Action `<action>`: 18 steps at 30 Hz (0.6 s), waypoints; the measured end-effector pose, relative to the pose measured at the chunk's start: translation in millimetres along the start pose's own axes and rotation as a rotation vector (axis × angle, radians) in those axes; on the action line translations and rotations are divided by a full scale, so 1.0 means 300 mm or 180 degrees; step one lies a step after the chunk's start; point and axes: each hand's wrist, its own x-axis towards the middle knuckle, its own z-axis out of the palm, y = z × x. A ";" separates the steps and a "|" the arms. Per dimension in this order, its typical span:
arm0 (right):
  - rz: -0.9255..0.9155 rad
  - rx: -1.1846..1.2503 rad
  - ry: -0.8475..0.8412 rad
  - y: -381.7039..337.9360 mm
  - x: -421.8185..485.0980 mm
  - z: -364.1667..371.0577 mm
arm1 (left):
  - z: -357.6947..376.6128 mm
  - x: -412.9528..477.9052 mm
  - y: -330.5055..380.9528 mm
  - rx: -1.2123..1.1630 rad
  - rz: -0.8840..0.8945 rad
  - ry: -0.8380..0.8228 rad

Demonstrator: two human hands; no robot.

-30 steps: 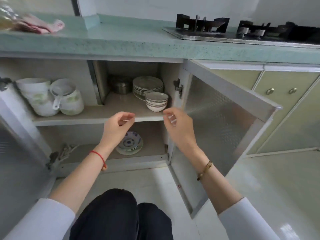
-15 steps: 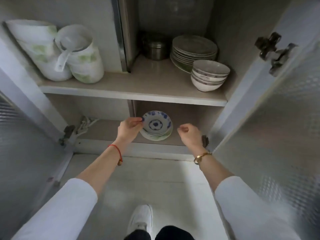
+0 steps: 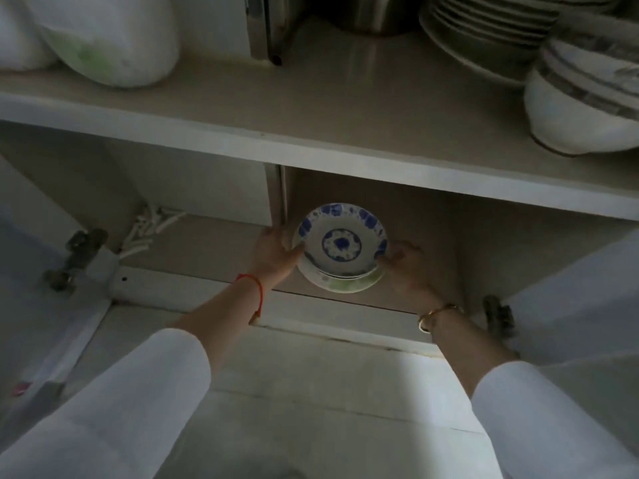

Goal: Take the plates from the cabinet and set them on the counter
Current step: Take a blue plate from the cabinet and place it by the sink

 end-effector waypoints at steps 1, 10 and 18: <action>-0.0013 -0.0202 -0.0041 0.003 0.012 0.013 | 0.009 0.011 -0.003 0.0042 0.0069 -0.0065; 0.0118 -0.0436 0.0197 0.037 0.080 0.090 | 0.077 0.079 -0.011 -0.0338 -0.0210 -0.0322; 0.0112 0.0521 0.0402 0.032 0.034 0.079 | 0.085 0.030 0.028 -0.1916 -0.0704 -0.0139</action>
